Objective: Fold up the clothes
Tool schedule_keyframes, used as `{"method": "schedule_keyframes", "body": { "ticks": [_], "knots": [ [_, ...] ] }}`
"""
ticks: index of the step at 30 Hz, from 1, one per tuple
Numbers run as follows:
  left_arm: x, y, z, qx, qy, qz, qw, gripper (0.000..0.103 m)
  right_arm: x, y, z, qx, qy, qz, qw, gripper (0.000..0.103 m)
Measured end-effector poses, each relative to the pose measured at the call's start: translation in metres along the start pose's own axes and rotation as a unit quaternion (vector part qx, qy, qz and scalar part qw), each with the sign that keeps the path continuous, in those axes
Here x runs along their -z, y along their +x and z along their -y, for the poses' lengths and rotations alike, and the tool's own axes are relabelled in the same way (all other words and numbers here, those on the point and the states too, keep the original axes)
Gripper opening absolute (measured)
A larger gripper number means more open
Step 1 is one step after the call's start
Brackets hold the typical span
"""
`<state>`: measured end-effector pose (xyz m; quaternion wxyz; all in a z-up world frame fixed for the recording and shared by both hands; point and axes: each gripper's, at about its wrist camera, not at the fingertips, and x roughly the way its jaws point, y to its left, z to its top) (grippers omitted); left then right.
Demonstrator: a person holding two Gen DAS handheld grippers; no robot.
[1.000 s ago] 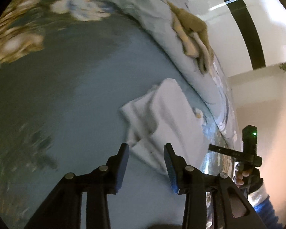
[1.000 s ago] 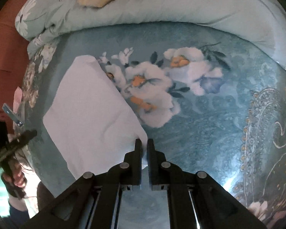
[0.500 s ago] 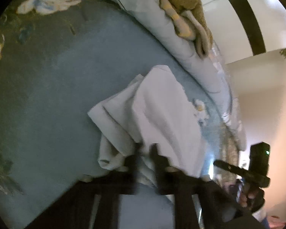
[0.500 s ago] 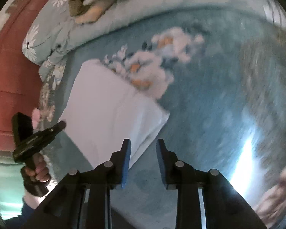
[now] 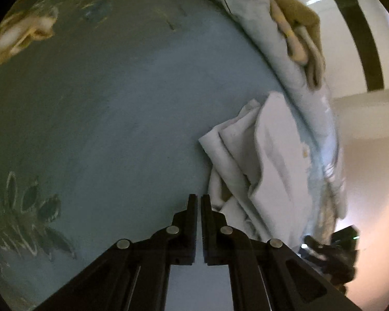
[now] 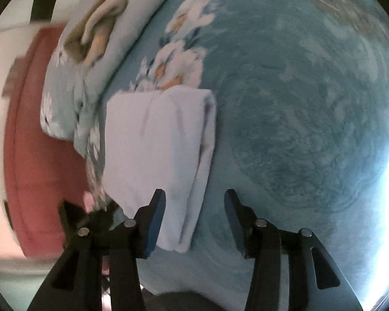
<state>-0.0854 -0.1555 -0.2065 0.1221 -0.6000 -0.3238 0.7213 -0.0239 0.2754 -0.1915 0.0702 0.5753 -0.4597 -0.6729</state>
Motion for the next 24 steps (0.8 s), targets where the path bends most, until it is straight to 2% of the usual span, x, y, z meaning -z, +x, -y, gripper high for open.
{"method": "schedule_keyframes", "body": {
  "ticks": [3,10,12,14,17,18,21,24],
  "knots": [
    [0.002,-0.009,-0.005,0.030,-0.019,0.011,0.9993,0.005,0.003,0.007,-0.001,-0.010,0.012,0.005,1.000,0.049],
    [0.002,-0.024,-0.006,0.057,-0.033,0.029,0.9974,0.005,0.006,0.027,-0.019,0.002,0.003,0.012,1.000,0.048],
    [0.002,-0.027,-0.004,0.058,-0.030,0.032,0.9974,0.005,0.007,0.027,-0.016,0.002,0.010,0.020,1.000,0.025],
    [0.002,-0.030,-0.002,0.060,-0.028,0.033,0.9973,0.005,0.008,0.029,-0.012,-0.005,0.024,0.024,0.999,0.013],
    [-0.002,-0.029,0.000,0.059,-0.026,0.030,0.9975,0.007,0.007,0.027,-0.011,-0.007,0.020,0.030,0.999,0.007],
    [-0.003,-0.029,0.000,0.056,-0.026,0.028,0.9977,0.013,0.006,0.025,-0.013,-0.002,0.010,0.031,0.999,0.006],
    [-0.009,-0.030,0.000,0.046,-0.027,0.029,0.9982,0.055,-0.003,0.014,-0.026,0.006,-0.028,0.029,0.999,0.006],
    [-0.019,-0.028,0.004,0.046,-0.022,0.031,0.9982,0.063,-0.018,-0.004,-0.034,0.029,-0.062,0.044,0.997,0.006]
  ]
}}
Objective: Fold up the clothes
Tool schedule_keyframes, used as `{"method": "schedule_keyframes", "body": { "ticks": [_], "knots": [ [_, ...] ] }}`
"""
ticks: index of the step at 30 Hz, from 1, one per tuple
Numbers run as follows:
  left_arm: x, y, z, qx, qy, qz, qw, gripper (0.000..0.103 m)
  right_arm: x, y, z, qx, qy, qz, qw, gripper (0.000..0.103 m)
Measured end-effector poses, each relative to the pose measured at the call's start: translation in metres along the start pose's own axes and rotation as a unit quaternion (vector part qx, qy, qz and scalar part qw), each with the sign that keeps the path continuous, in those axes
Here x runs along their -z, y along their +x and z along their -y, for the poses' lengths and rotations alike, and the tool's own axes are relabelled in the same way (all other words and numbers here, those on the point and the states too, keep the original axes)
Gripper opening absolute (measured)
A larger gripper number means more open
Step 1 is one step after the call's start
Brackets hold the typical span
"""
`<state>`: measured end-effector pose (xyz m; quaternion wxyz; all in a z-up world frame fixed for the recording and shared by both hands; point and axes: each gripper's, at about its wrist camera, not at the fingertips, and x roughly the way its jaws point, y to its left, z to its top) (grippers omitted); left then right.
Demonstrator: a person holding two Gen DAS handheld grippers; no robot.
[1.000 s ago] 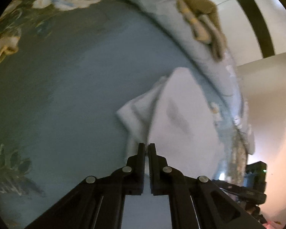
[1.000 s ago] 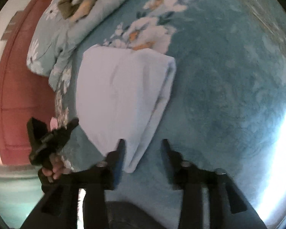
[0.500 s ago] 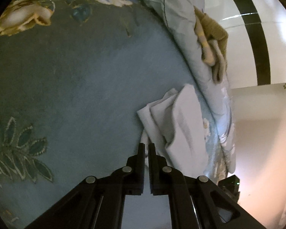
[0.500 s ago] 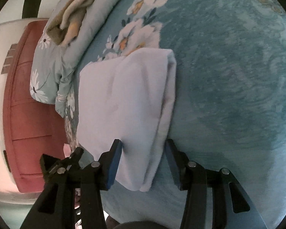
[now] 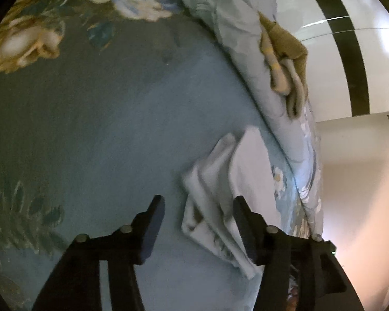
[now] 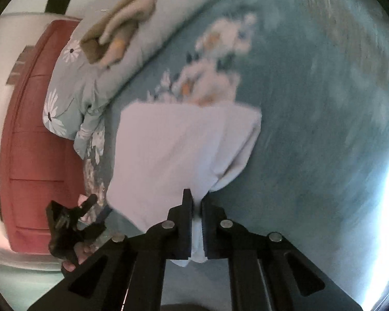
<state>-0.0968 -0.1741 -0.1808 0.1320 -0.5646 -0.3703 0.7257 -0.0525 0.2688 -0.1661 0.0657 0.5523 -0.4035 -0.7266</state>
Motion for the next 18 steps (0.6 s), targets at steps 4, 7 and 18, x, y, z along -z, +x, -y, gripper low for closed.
{"method": "schedule_keyframes", "body": {
  "ticks": [4,7,18],
  "knots": [
    [-0.016,0.022,0.013,-0.006,0.016,-0.024,0.9996,0.067,-0.021,-0.013,0.013,0.019,0.001,0.012,1.000,0.005],
    [-0.019,0.046,0.024,-0.006,0.035,-0.063,0.9974,0.067,-0.023,-0.011,0.021,0.013,0.013,0.004,1.000,0.004],
    [-0.015,0.083,0.041,-0.007,0.066,-0.121,0.9905,0.074,-0.013,-0.013,0.046,-0.034,0.056,0.002,0.998,0.033]
  ]
}}
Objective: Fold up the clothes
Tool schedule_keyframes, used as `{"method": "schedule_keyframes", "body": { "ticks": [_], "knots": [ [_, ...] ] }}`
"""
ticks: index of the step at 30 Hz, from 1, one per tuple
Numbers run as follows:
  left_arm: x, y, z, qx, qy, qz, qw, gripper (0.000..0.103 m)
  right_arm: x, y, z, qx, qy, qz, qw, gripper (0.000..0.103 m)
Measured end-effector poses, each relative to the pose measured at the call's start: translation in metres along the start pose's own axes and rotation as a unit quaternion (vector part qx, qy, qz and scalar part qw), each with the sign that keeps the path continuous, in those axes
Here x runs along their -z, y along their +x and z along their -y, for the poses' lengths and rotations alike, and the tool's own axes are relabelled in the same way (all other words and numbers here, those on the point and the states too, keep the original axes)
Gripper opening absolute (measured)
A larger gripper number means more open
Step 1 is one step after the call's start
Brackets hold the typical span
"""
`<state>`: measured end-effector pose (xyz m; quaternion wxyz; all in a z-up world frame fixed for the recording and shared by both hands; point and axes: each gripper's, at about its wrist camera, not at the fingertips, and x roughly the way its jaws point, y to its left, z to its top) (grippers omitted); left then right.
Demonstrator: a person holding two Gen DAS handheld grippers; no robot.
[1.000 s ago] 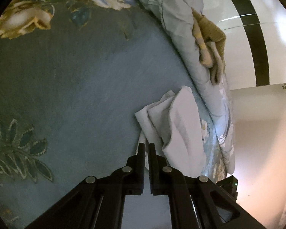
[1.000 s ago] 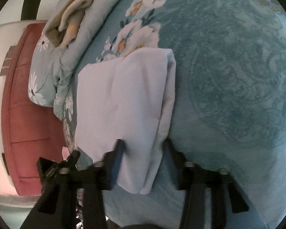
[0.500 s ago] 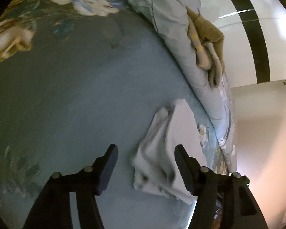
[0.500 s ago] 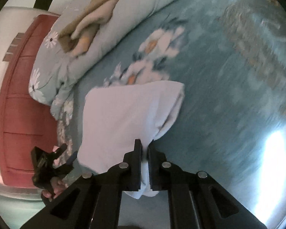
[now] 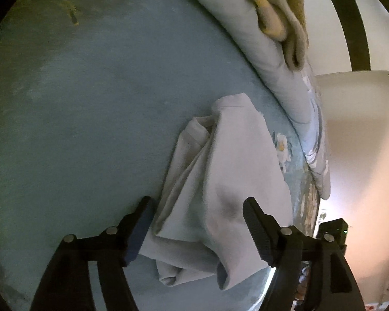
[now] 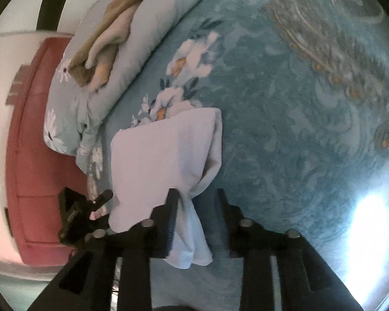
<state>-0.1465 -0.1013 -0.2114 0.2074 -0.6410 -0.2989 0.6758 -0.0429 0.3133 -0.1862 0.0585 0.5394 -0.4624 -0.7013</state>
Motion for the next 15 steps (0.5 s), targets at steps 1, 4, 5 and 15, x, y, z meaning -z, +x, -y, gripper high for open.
{"method": "schedule_keyframes", "body": {
  "ticks": [1,4,5,15],
  "knots": [
    [-0.001,0.001,0.001,0.000,0.003,-0.002,1.0000,0.074,0.001,0.002,0.004,-0.011,0.011,0.000,1.000,0.034],
    [-0.002,0.003,0.004,0.003,0.010,-0.008,0.9999,0.073,0.003,0.008,0.010,-0.023,0.033,0.003,0.999,0.039],
    [-0.002,0.005,0.006,0.004,0.012,-0.009,0.9999,0.073,0.003,0.010,0.011,-0.023,0.036,0.005,0.999,0.039],
    [0.002,0.011,0.015,-0.011,0.009,0.001,0.9999,0.021,-0.001,0.023,-0.005,-0.017,0.064,0.036,0.997,0.019]
  ]
}}
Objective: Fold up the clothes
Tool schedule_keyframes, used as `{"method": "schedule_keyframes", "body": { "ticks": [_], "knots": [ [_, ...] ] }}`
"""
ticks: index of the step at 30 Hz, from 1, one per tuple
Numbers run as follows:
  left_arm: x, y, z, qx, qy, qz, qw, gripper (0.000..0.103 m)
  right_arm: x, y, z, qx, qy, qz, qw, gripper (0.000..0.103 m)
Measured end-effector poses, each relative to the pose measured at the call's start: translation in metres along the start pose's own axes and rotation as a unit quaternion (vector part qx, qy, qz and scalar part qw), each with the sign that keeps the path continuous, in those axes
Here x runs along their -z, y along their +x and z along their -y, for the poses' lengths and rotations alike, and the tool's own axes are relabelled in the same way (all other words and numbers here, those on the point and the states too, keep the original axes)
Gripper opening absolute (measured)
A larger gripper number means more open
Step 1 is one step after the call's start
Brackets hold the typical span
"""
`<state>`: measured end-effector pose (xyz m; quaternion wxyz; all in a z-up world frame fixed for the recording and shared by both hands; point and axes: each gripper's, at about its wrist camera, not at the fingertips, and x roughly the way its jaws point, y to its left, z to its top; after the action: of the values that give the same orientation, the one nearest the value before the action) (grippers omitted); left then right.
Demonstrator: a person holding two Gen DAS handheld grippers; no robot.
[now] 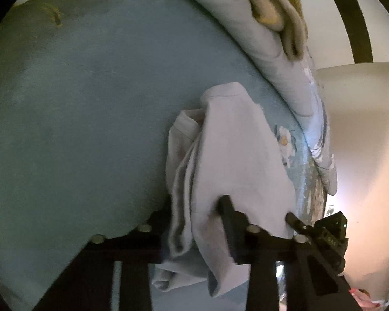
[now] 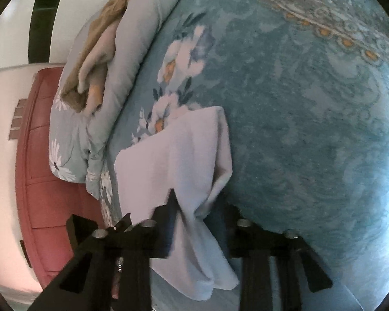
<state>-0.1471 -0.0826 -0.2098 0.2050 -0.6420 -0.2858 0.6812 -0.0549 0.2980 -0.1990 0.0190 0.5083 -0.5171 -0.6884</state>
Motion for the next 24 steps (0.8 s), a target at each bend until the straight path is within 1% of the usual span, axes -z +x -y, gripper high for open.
{"method": "schedule_keyframes", "body": {
  "ticks": [1,2,4,8,11,14,17,19,22,24],
  "knots": [
    [0.001,-0.002,0.001,0.004,-0.001,0.003,1.0000,0.018,0.000,0.000,-0.004,0.005,-0.006,-0.002,1.000,0.015],
    [0.003,-0.005,0.002,0.006,0.000,0.008,0.9999,0.017,-0.001,0.000,-0.010,0.007,-0.016,-0.005,1.000,0.012],
    [0.006,-0.012,0.006,0.011,0.001,0.019,0.9998,0.014,-0.003,-0.003,-0.021,0.011,-0.038,-0.009,0.999,0.011],
    [0.015,-0.038,0.019,0.029,0.013,0.051,0.9982,0.013,-0.007,-0.011,-0.054,0.006,-0.092,-0.019,0.996,0.010],
    [0.029,-0.065,0.028,0.025,0.033,0.085,0.9955,0.013,-0.007,-0.017,-0.082,-0.013,-0.138,-0.030,0.990,0.010],
    [0.046,-0.097,0.029,0.025,0.045,0.121,0.9914,0.013,-0.001,-0.021,-0.107,-0.041,-0.186,-0.042,0.981,0.010],
    [0.065,-0.117,0.023,0.020,0.048,0.148,0.9876,0.013,0.006,-0.015,-0.118,-0.042,-0.225,-0.057,0.972,0.010],
    [0.070,-0.110,0.008,0.005,0.033,0.139,0.9897,0.013,0.006,-0.005,-0.109,-0.029,-0.219,-0.071,0.973,0.010],
    [0.073,-0.079,-0.022,-0.002,-0.013,0.098,0.9951,0.013,0.007,0.020,-0.082,0.013,-0.190,-0.093,0.977,0.010],
    [0.077,-0.062,-0.035,-0.017,-0.029,0.079,0.9963,0.013,0.009,0.031,-0.065,0.035,-0.171,-0.106,0.979,0.010]
  ]
}}
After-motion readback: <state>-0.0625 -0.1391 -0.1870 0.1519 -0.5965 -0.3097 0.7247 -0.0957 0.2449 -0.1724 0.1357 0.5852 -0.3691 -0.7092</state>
